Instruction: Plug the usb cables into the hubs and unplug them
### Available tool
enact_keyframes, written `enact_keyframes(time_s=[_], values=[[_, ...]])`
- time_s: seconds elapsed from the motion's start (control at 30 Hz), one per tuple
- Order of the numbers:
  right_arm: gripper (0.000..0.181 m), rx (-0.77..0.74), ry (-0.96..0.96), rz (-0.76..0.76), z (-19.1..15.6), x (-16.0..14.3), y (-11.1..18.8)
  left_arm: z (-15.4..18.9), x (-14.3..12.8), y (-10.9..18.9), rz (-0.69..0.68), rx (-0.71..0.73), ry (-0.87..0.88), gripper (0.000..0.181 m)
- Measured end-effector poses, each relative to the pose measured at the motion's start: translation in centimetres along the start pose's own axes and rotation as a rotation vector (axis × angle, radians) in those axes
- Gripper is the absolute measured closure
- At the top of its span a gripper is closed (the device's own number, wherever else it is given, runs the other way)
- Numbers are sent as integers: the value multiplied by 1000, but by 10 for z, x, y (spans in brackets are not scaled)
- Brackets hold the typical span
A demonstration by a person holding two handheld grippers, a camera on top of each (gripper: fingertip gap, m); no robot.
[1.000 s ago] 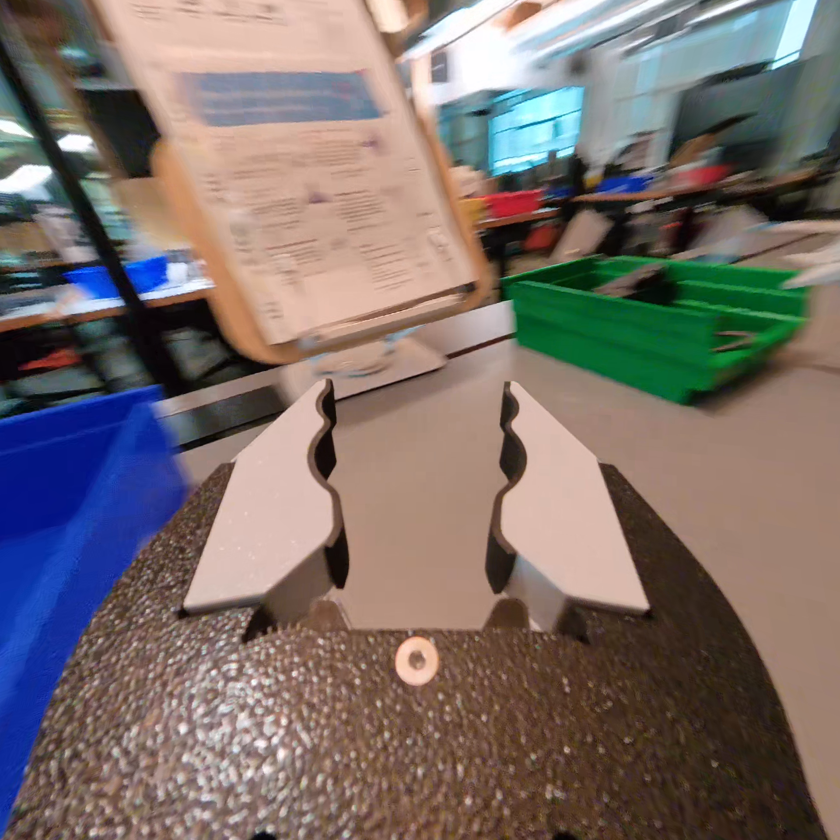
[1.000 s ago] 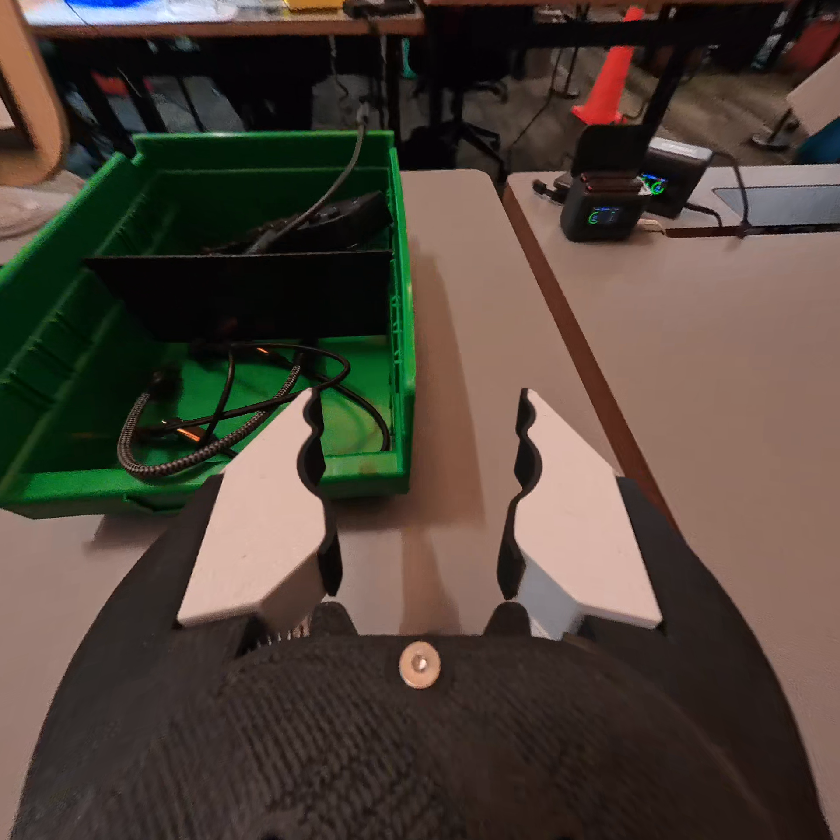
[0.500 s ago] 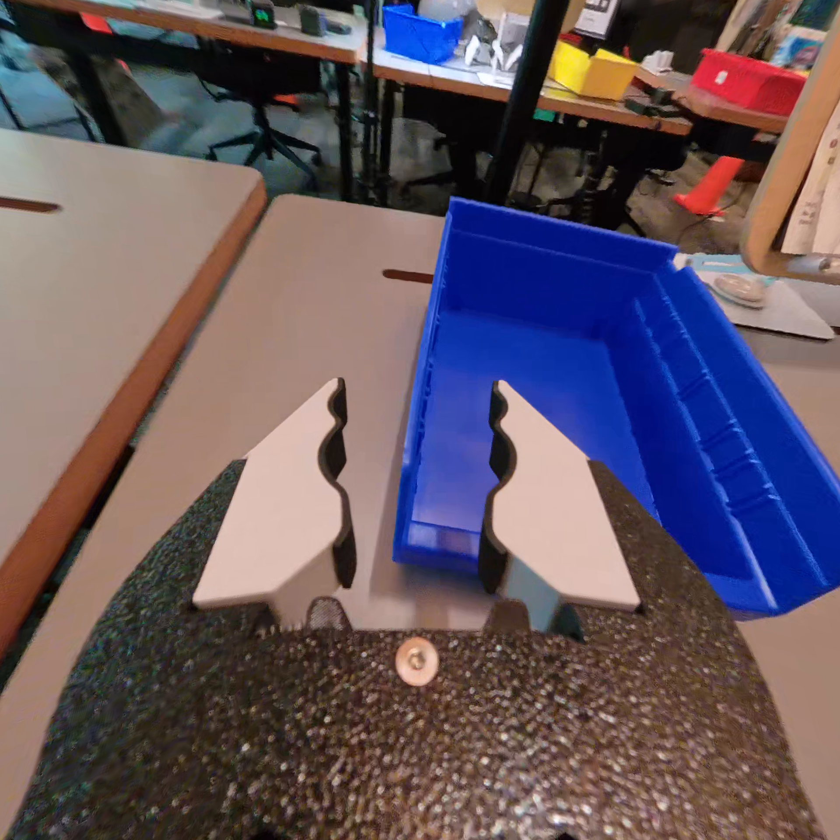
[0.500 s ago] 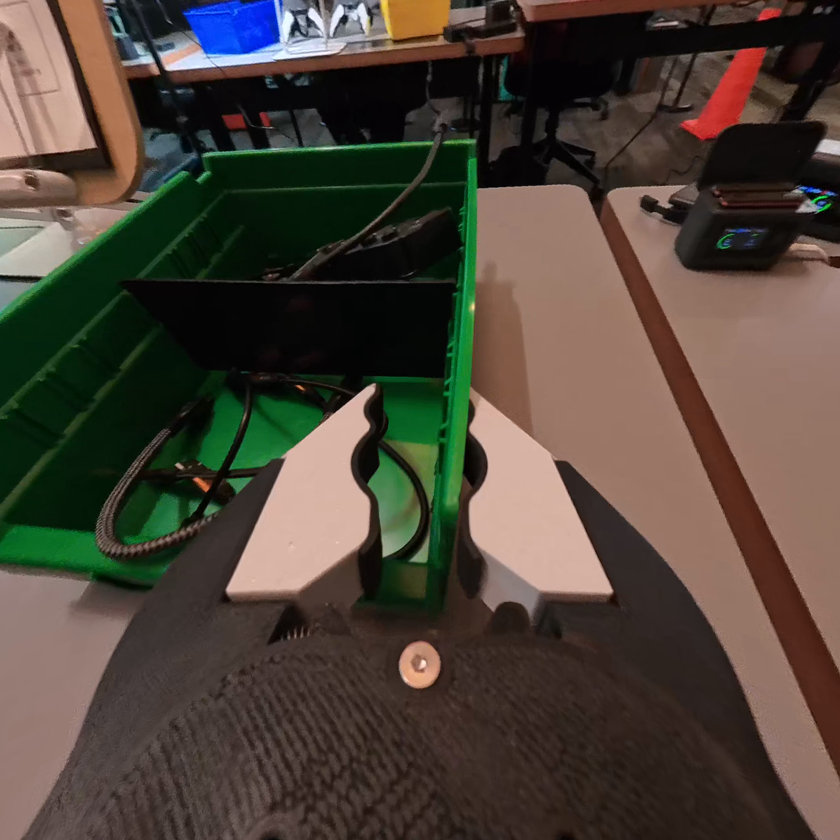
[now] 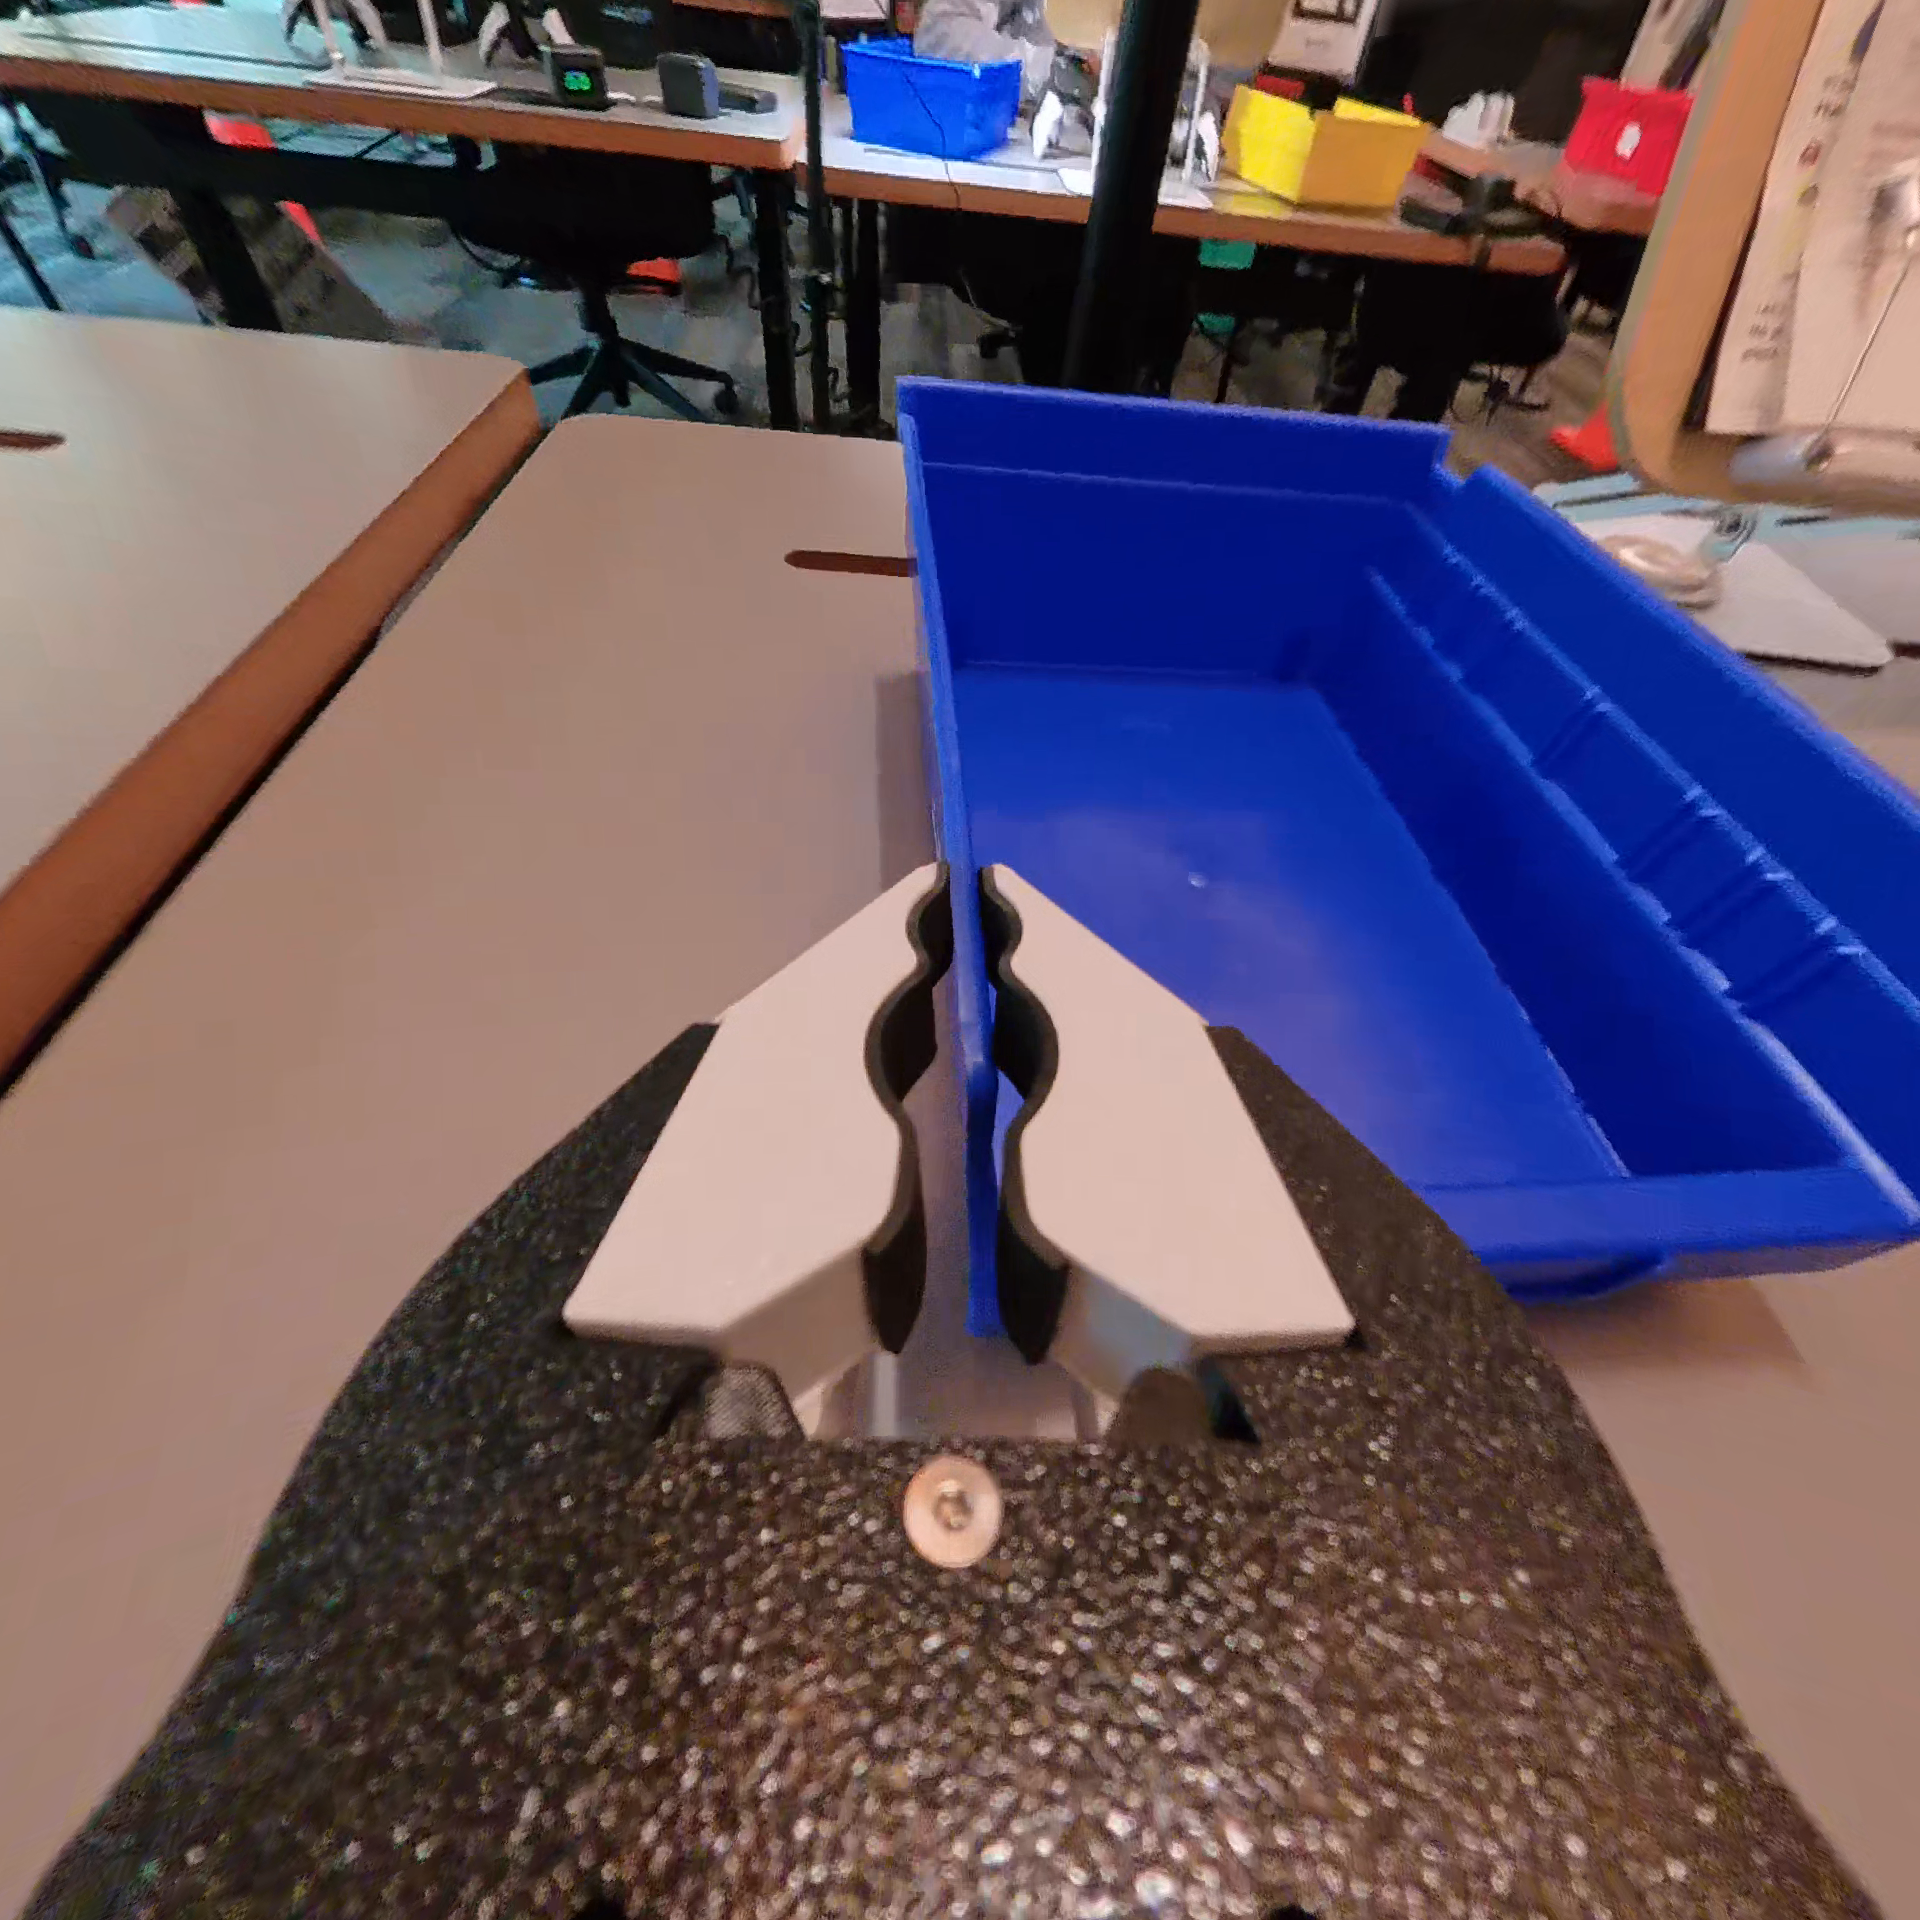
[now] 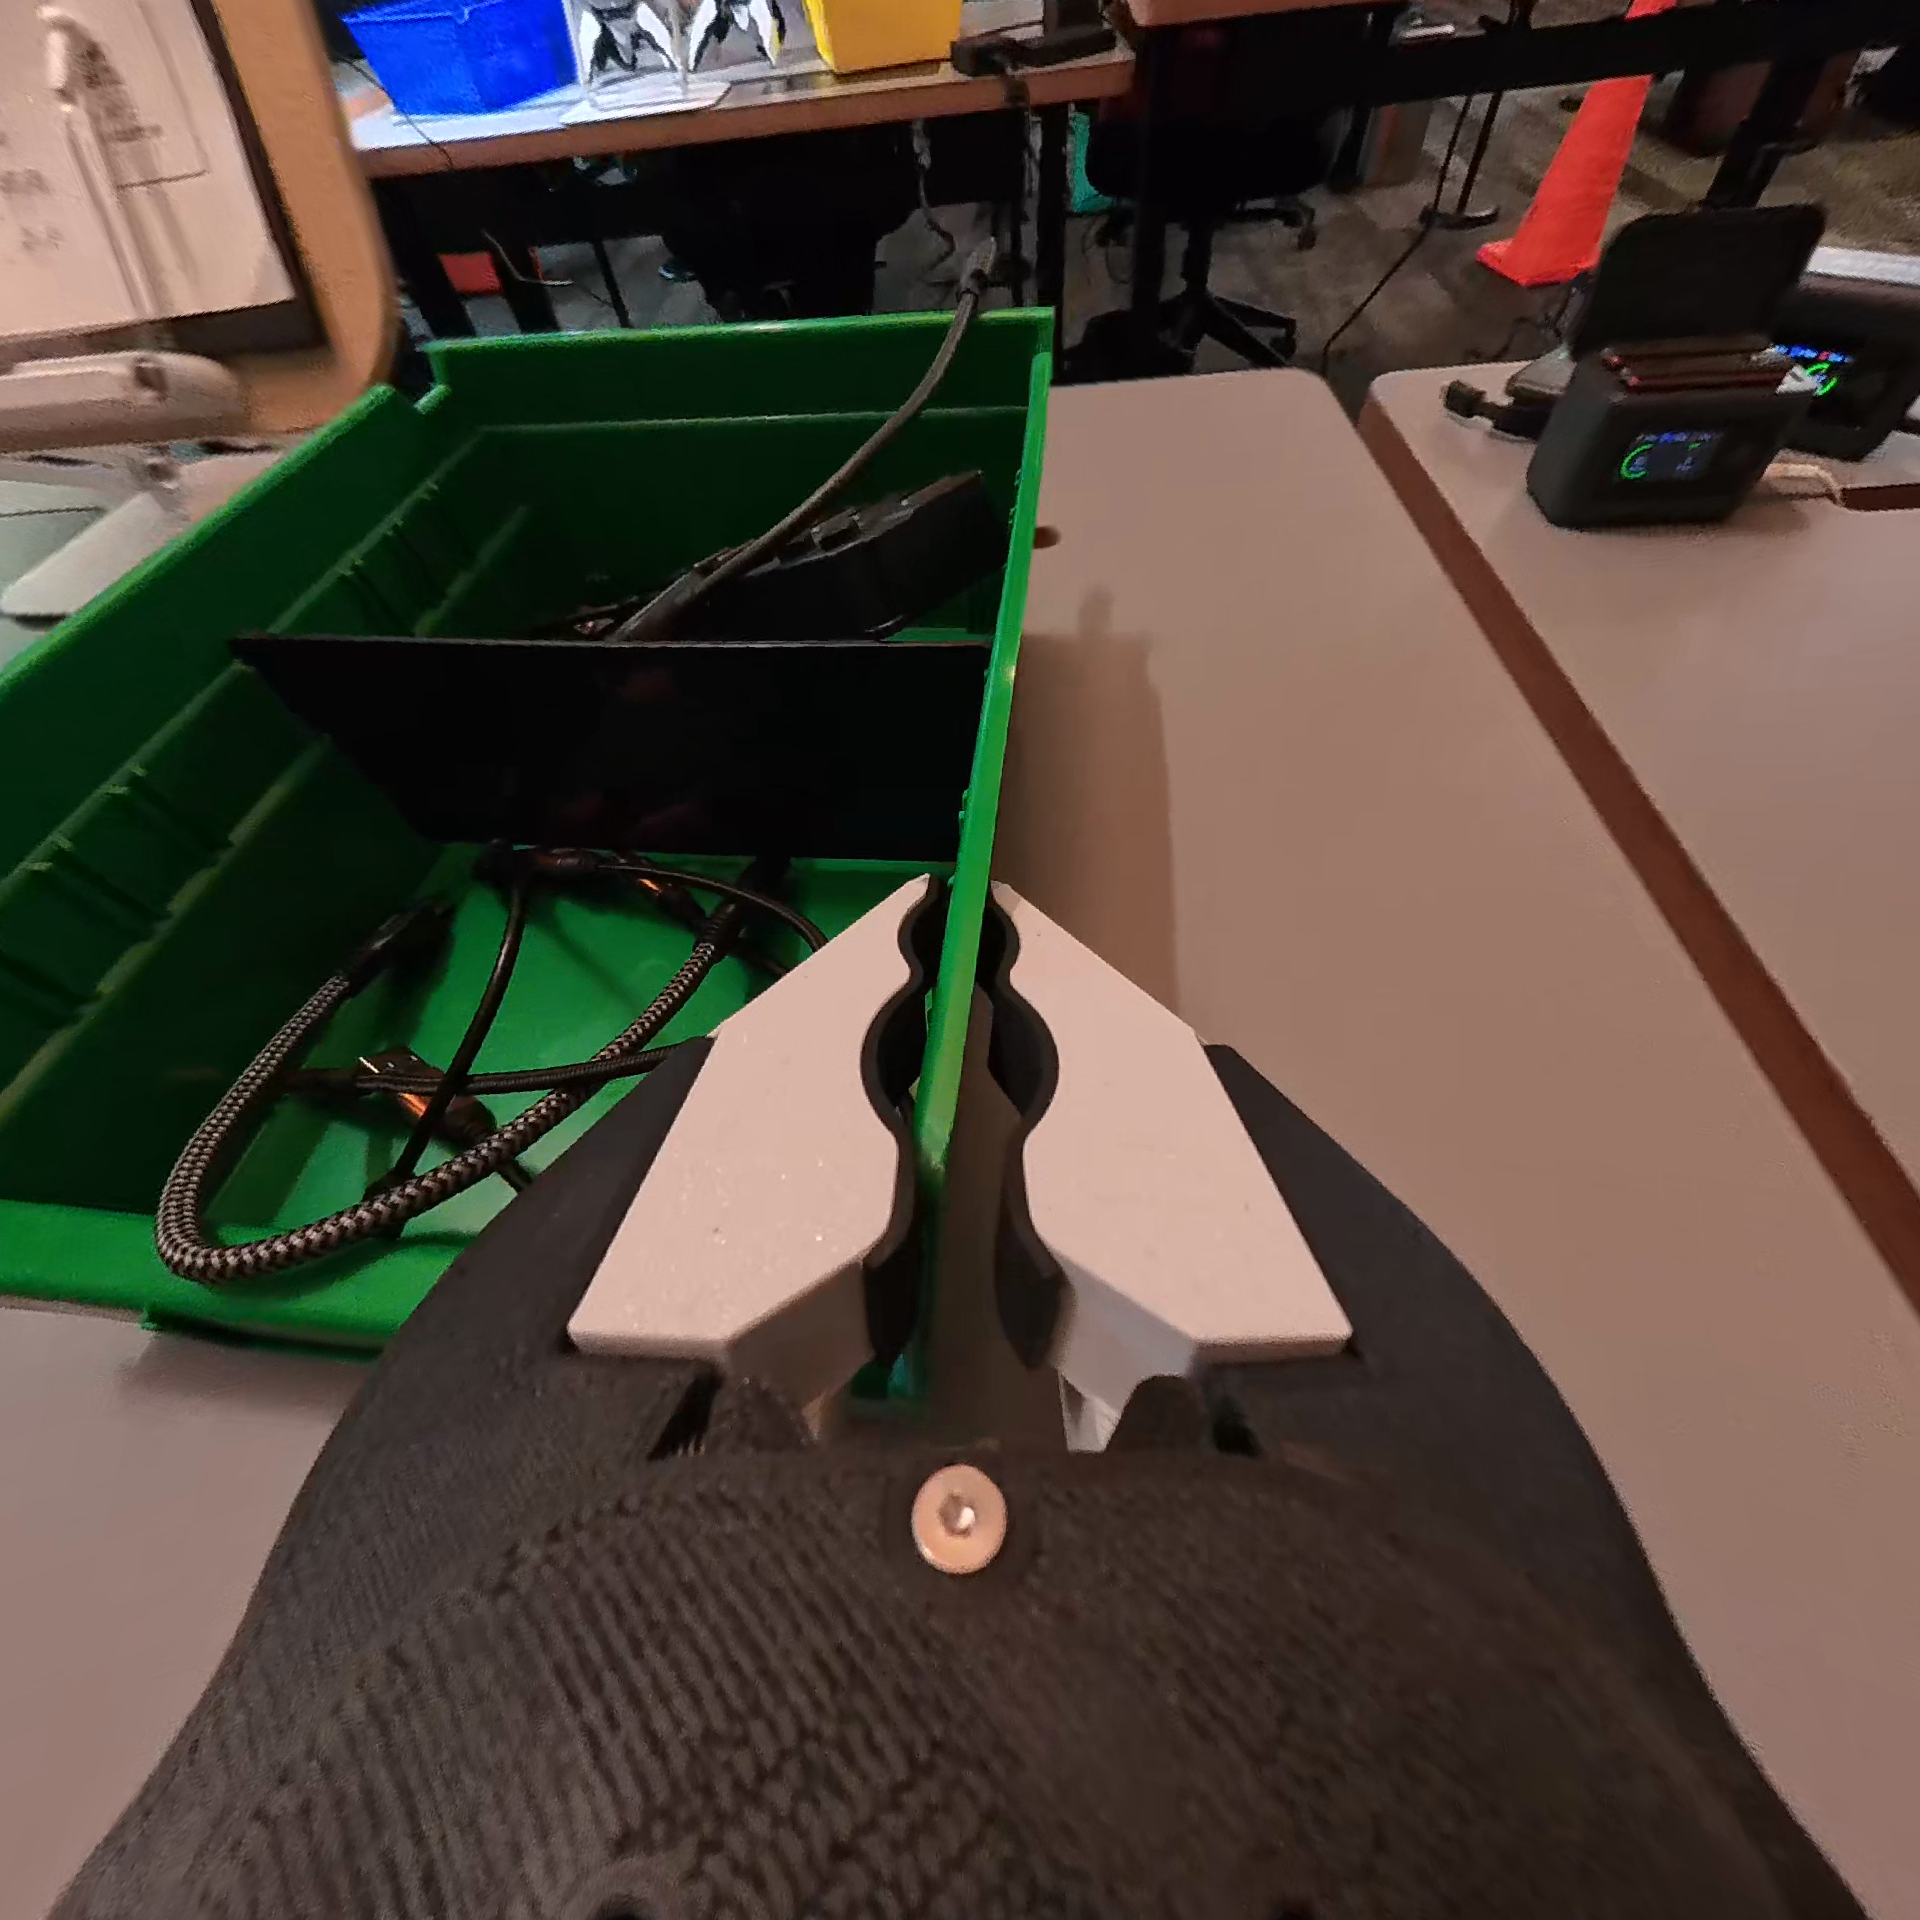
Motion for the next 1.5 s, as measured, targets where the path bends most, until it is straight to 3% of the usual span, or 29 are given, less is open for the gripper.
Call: enact_keyframes(time_s=[0.23,0.37,0.73,0.87,0.93,0.97,1.07,1.17,1.23,1.37,1.43,1.5], values=[[177,6,-4,4,-84,-21,17,46,-21,59,62,-2,211,180],[177,20,2,10,-138,-29,14,69,-18,79,125,-4,273,180],[174,238,-13,45,-274,-46,-8,65,99,150,415,16,307,180],[143,530,32,-5,-355,-60,-6,80,142,177,533,-26,304,180],[96,560,19,-5,-372,-50,4,99,151,182,558,-50,277,180],[84,593,-15,39,-377,-34,15,110,153,184,572,-66,260,180],[75,747,-116,240,-386,24,58,150,151,189,626,-89,186,180],[69,741,-159,326,-375,54,74,195,146,195,685,-105,102,180],[72,716,-161,322,-372,55,70,224,142,202,726,-126,59,180],[125,708,-186,283,-372,36,53,274,135,217,794,-153,-3,180],[152,564,-199,320,-349,30,44,293,131,227,839,-148,-51,180],[164,532,-192,343,-333,27,39,311,127,235,889,-156,-107,178]])
Point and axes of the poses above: each gripper's, where its closed fingertips meet, y back along the fingers, x out of its top, z = x × y across the jaws, the point moved 3 cm from there along y, back along the fingers, and after that the axes turned 15 degrees about x, right-handed, at the moved point
